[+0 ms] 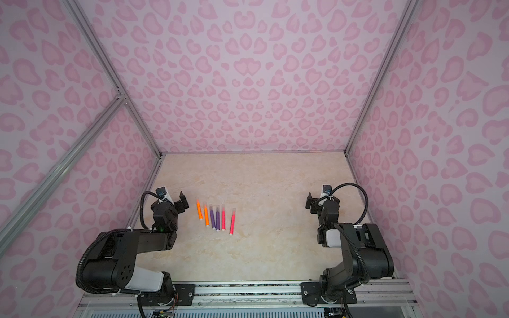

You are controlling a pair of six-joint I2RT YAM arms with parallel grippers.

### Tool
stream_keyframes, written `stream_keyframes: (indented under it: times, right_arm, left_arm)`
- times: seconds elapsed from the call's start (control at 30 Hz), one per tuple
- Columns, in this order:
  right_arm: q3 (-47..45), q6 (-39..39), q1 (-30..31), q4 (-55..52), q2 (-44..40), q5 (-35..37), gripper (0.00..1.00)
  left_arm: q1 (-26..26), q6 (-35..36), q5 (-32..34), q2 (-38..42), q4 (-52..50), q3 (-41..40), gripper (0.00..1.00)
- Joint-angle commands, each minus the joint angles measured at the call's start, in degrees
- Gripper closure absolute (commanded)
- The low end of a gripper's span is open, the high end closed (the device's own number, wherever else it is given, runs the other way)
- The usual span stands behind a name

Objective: Insert pens into pen caps
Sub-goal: Reset both arms

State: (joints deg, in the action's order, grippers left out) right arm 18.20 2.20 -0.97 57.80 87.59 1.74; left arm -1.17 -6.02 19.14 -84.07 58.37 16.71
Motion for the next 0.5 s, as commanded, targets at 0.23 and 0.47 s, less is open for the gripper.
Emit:
stream_keyframes:
  times: [0.23, 0.47]
  right_arm:
    - [1.49, -0.79, 2.14, -3.11, 0.28, 6.16, 0.01]
    - [1.49, -0.79, 2.12, -3.18, 0.34, 6.18, 0.01]
  left_arm:
    - [0.04, 0.05, -0.50, -0.21, 0.61, 0.66, 0.02]
    - [0.03, 0.05, -0.50, -0.16, 0.52, 0.66, 0.02]
